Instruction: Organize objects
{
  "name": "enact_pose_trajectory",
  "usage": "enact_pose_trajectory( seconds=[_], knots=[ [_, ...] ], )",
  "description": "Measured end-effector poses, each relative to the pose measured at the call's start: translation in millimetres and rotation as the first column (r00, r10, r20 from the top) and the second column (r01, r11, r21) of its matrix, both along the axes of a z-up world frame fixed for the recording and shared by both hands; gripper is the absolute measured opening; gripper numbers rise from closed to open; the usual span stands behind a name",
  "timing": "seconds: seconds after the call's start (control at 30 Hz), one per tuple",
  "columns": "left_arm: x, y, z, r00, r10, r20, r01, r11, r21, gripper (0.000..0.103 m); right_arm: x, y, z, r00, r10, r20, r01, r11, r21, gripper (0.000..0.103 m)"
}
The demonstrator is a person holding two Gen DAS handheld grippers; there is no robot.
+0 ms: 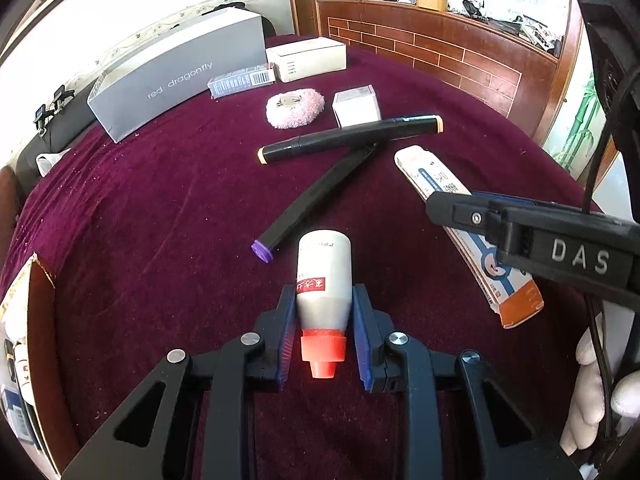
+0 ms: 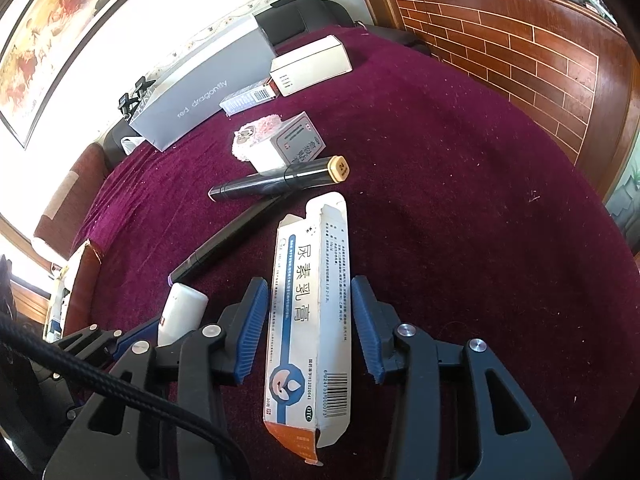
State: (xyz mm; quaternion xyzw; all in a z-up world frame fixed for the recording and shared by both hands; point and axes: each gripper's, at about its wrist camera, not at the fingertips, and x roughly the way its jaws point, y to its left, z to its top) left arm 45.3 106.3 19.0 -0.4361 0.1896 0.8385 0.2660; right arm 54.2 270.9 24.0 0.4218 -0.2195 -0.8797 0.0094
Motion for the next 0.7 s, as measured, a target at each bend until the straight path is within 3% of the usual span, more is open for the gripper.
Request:
enact_pose_trajectory(
  seconds=[0.33,0.7],
  knots=[
    [-8.7,1.4,-2.1,0.999,0.026,0.021,-0.027,0.998,0.060,0.022,-0.3,-4.1,0.2,1.000,0.011,-0.009,-0.011,1.000,0.018,0.048],
    [-6.8,-42.0,6.7,0.992,0.083,0.095,-0.097,0.982,0.159,0.022,-0.8,-17.0,1.5,0.999,0.035,-0.008,-0.034,0.996,0.087,0.059]
  ],
)
